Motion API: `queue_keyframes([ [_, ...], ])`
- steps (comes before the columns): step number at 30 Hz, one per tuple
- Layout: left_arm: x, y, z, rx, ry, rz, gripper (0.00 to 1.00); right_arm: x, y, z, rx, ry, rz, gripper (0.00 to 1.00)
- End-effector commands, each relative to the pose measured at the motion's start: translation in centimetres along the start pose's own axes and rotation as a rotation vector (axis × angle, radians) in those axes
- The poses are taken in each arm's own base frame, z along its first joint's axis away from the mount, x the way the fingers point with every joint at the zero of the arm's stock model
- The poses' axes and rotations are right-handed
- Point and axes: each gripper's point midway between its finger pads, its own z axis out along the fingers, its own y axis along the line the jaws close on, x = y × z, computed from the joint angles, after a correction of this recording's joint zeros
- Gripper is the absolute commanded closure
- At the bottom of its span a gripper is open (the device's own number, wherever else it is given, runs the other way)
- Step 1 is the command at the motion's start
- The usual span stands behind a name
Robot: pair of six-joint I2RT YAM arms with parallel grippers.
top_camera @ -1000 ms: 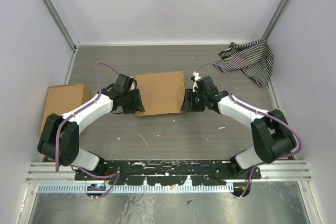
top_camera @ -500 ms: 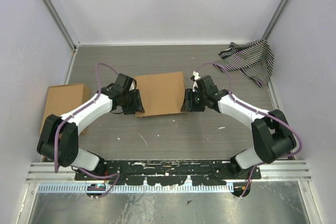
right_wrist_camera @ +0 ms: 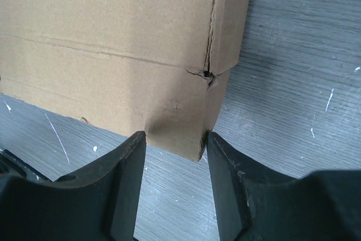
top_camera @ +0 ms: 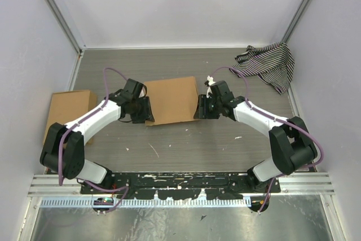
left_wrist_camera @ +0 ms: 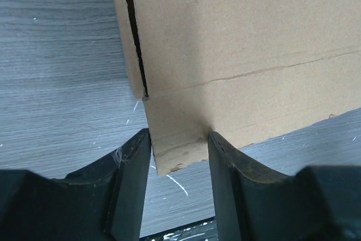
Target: Fold the paper box
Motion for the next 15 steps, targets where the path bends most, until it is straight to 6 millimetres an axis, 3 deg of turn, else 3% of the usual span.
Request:
queue_keyframes([
  [1,-0.4,0.0,-1.1,-0.027,0.001,0.032,0.49,-1.7,1.3,-0.3,-0.041,-0.061,-0.019,0.47],
  [15,0.3,-1.1,-1.0,0.011,0.030,0.040,0.51,-1.9,1.5,-0.4,-0.044,-0.063,-0.013,0.47],
])
